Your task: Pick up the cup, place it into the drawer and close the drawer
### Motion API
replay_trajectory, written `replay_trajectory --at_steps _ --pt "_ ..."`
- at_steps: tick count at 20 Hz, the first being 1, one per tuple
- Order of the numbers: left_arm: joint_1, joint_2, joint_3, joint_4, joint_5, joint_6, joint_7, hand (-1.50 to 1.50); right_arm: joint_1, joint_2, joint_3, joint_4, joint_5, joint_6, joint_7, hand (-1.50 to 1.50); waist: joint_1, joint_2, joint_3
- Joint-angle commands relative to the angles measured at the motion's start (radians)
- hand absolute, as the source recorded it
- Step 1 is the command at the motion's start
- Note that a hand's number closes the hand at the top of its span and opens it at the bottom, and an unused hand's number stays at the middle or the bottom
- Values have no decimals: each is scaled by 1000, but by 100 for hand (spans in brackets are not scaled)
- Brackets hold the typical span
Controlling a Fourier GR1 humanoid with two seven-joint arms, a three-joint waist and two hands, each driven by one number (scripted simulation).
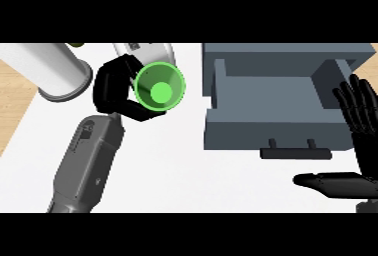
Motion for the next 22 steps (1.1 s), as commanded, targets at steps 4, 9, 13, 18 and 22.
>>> replay_trajectory --at_steps 4,9,13,18,22 --pt "-151 -29 -128 -89 -19 181 190 150 -17 8 -8 -10 -10 -13 22 -150 -17 6 -1" --pt "-262 -30 -191 -72 13 275 305 150 18 -20 -34 17 -22 31 -23 -150 -17 7 -1" --pt "-413 -30 -215 74 38 375 331 150 16 20 19 14 21 10 -46 -150 -29 9 -1" --pt "-499 -30 -247 245 140 413 295 150 -7 -34 -39 -24 -42 40 7 -150 -41 12 -1" --pt "-525 -30 -305 365 212 411 232 150 -7 -23 -35 -14 -56 48 -6 -150 -50 15 -1"
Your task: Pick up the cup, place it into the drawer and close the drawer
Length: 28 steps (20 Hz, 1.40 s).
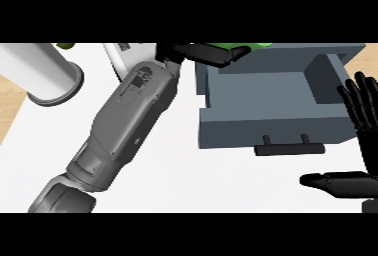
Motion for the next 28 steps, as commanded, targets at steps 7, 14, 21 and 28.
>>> replay_trajectory --at_steps 7,14,21,28 --pt "-105 0 -167 199 168 70 -45 150 -33 -4 -7 29 6 -6 9 -150 -13 3 0" --pt "-93 0 -334 271 219 125 -16 150 -18 6 20 27 27 5 -25 -150 -28 7 1" --pt "-108 0 -473 294 251 140 25 -150 -100 -30 -4 87 3 20 -1 -150 -49 15 1" --pt "-65 0 -590 240 270 291 61 -150 -41 2 14 33 -17 32 -28 -150 -65 12 1"
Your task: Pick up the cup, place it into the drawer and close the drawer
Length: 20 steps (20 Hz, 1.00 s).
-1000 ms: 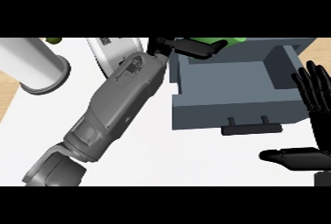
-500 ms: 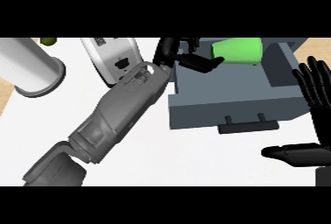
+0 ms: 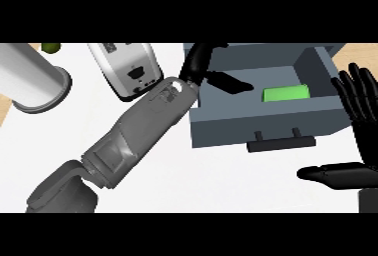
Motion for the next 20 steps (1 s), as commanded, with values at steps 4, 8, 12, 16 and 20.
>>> replay_trajectory --at_steps 4,8,12,16,20 --pt "14 0 -45 -95 69 110 -59 -150 -9 35 21 -42 -105 28 56 -150 -4 -2 -1" --pt "-1 0 15 -105 99 65 -149 -150 -6 -17 -16 7 -218 135 32 150 33 -6 -1" --pt "-33 0 46 -125 118 88 -129 -150 70 -61 2 -105 -165 167 52 150 50 -15 -1" --pt "0 15 77 -165 104 79 -101 -150 122 -108 55 -209 -66 196 90 150 77 -24 -2" --pt "41 89 120 -243 110 36 -55 -150 140 -147 23 -210 -25 210 101 150 87 -23 -2"
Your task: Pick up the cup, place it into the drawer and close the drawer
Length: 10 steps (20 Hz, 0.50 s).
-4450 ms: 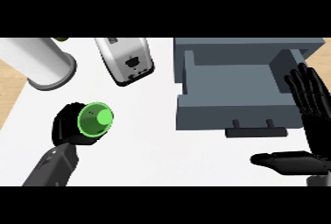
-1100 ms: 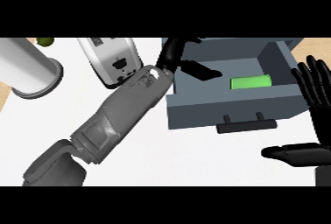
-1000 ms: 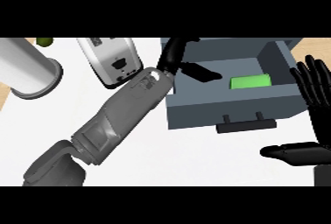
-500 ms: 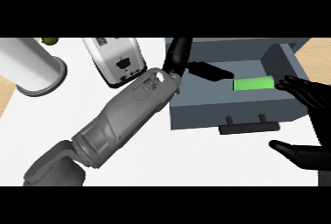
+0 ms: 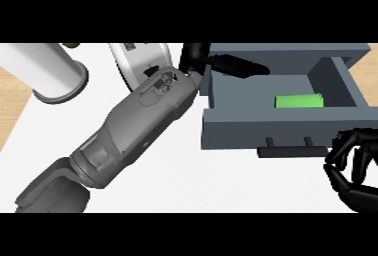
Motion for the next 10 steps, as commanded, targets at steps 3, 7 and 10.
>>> replay_trajectory --at_steps 3,7,10 --pt "35 105 56 -114 -3 -16 72 -150 77 -11 42 -24 196 -1 -65 150 17 -3 0" --pt "175 193 48 -283 -3 -39 127 -150 36 4 93 -53 295 -67 37 150 35 -8 0" --pt "250 280 92 -359 8 -81 120 -150 1 45 133 11 400 -133 11 150 41 -5 0"
